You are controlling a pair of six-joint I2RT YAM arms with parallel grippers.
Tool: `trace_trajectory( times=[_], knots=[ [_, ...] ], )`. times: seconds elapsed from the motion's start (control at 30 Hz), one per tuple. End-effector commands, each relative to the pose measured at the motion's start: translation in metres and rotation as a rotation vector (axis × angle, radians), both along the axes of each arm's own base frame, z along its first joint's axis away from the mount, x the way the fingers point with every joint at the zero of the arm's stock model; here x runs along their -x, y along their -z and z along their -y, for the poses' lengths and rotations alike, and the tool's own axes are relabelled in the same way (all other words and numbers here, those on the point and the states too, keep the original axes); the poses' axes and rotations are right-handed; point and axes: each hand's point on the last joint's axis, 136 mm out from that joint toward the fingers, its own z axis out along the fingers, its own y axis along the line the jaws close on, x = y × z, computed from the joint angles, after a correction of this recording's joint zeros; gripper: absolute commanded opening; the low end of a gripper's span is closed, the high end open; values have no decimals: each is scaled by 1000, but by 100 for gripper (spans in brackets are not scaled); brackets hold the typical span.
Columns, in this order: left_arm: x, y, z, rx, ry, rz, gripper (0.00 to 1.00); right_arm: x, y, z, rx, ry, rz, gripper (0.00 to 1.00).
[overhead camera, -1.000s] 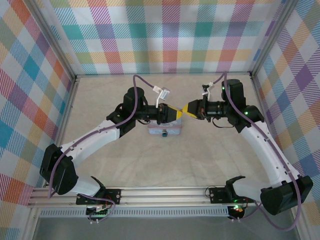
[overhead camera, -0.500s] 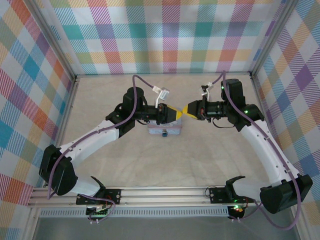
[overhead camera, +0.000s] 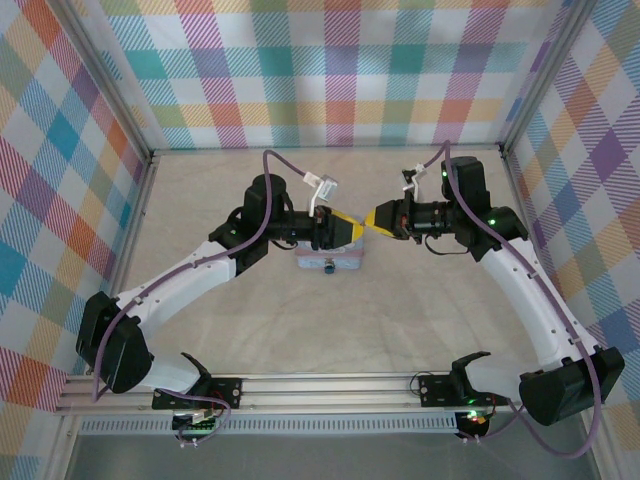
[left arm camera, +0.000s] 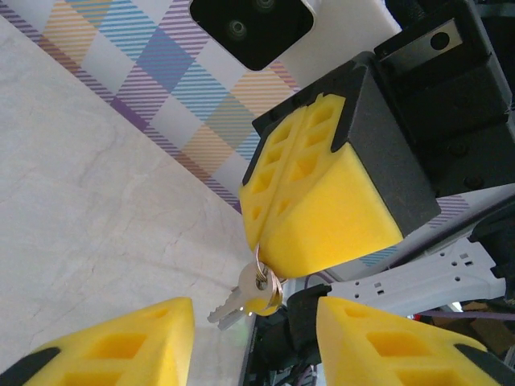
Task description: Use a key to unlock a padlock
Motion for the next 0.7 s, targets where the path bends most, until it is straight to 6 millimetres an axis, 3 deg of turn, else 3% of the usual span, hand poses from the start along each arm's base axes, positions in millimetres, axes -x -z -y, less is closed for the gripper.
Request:
trace_trajectory(
  times=[0.0, 0.23, 0.37, 0.57, 0.67],
  knots=[
    [-1, -16, 2, 44, 17, 28, 47, 4, -12, -4, -29, -38, 29, 3],
    [2, -22, 10, 65, 47, 37, 46, 5, -11, -5, -39, -50, 24, 3],
    [3, -24, 10, 69, 53, 41, 32, 6, -11, -5, -38, -52, 26, 3],
    [5, -25, 8, 63, 46, 50, 20, 8, -9, -4, -36, -54, 26, 4],
    [5, -26, 7, 64, 42, 53, 21, 8, -9, -4, -39, -54, 28, 4]
  ],
)
